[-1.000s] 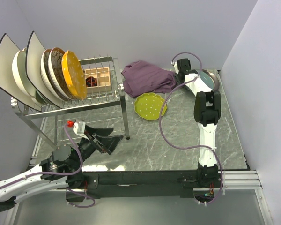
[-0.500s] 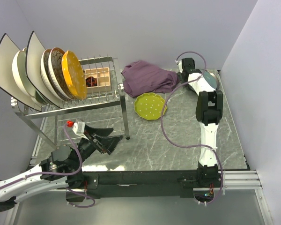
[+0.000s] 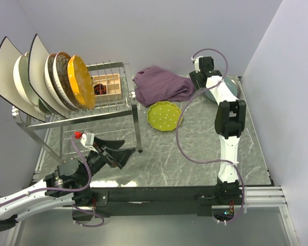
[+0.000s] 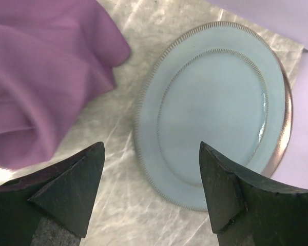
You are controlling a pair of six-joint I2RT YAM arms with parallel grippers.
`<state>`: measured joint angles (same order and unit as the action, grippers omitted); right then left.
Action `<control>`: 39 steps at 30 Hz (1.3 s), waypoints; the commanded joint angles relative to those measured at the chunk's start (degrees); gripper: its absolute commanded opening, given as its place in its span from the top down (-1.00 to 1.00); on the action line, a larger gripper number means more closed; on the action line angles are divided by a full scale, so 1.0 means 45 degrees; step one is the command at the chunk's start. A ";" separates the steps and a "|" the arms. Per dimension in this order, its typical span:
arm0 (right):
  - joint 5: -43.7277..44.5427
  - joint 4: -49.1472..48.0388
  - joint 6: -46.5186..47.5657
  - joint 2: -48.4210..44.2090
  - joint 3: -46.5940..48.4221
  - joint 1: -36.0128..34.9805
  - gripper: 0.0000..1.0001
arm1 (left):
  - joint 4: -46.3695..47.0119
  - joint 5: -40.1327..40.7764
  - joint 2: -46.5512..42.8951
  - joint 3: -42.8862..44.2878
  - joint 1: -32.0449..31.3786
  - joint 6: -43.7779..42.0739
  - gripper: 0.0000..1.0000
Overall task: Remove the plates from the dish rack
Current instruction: Place the plate at the corner of the board, then unload the plate from the dish rack.
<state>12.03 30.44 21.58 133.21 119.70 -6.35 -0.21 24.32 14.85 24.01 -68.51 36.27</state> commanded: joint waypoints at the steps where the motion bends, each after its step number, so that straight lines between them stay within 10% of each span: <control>1: -0.0195 -0.0669 -0.0948 -0.1866 -0.1129 -0.0152 -0.61 | 0.0398 0.0182 -0.0019 0.0114 -0.0049 0.0064 -0.99; 11: 0.2376 -0.0887 -0.4611 -0.3896 -0.3105 -0.1087 -0.49 | 0.0300 0.0729 0.0351 0.0289 -0.0049 -0.0150 -0.99; 15: 0.2540 0.2759 -0.6942 -0.5278 -0.2009 -0.2024 -0.50 | 0.0164 0.0886 0.0916 0.0698 -0.0049 -0.0423 -0.99; 24: 0.4393 0.2573 -0.8720 -1.1895 -0.6050 -0.5653 -1.00 | -0.0282 -0.0870 0.3665 0.4191 -0.0049 -0.0482 -0.99; 33: 0.1198 0.0937 -0.9835 -1.7153 -0.9156 -0.7026 -0.91 | -0.3430 -0.0931 0.8122 1.0344 -0.0088 -0.1904 -0.92; 39: -0.2164 -0.1661 -1.0265 -1.8761 -1.1014 -0.7163 -0.77 | -0.5401 0.4238 0.8906 1.3957 -0.0088 -0.3504 -0.96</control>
<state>14.61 33.65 -22.57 50.92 73.06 -37.76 -18.96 27.99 54.94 77.17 -68.73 27.79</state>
